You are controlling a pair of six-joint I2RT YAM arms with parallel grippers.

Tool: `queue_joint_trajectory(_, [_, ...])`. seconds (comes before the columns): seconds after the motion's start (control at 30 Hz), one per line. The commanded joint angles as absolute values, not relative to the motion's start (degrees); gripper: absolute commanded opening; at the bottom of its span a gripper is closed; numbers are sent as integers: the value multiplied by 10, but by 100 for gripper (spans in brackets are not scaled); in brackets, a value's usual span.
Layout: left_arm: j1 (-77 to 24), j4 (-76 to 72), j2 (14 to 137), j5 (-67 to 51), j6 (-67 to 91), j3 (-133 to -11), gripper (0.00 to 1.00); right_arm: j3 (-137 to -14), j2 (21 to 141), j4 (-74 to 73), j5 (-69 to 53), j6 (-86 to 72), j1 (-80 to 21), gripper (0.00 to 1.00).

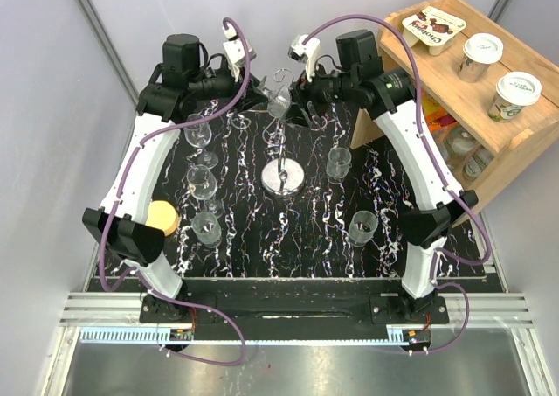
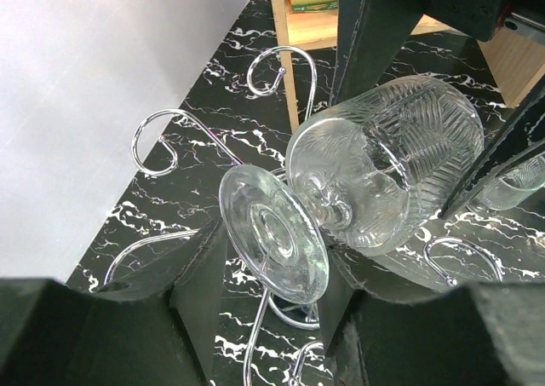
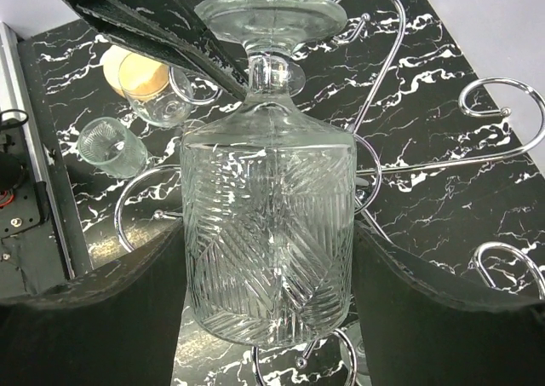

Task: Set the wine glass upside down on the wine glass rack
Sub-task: Turn the wine glass upside down at the wine rack.

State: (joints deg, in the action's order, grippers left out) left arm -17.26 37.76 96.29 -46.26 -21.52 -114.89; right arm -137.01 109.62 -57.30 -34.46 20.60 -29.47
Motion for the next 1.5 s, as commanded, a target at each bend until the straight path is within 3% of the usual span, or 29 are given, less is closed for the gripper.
queue_joint_trajectory(0.0, [-214,334,939,-563,-186,-1202,0,-1390,1138,-581,-280,241,-312,73])
queue_joint_trajectory(0.3, [-219,334,941,-569,-179,-1213,0,-1421,1170,-596,-276,244,-323,85])
queue_joint_trajectory(0.9, [-220,349,930,-548,-209,-1194,0,-1491,1154,-637,-226,255,-325,88])
queue_joint_trajectory(1.47, [-219,352,926,-536,-218,-1190,0,-1480,1123,-634,-206,248,-322,89])
